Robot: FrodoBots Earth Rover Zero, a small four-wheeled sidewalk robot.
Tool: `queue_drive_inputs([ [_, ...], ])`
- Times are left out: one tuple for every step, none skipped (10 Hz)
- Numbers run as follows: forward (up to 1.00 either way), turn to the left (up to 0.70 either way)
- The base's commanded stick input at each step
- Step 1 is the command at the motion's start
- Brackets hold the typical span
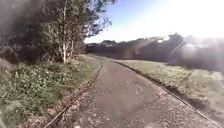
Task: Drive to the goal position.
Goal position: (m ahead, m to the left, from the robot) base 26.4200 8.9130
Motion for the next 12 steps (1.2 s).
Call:
queue_drive_inputs([
  [0.85, 0.0],
  [0.85, 0.0],
  [0.85, -0.07],
  [0.85, -0.21],
  [0.85, -0.34],
  [0.85, -0.33],
  [0.85, -0.32],
  [0.85, 0.0],
  [0.85, 0.0],
  [0.85, 0.0],
  [0.85, 0.0],
  [0.85, 0.0],
])
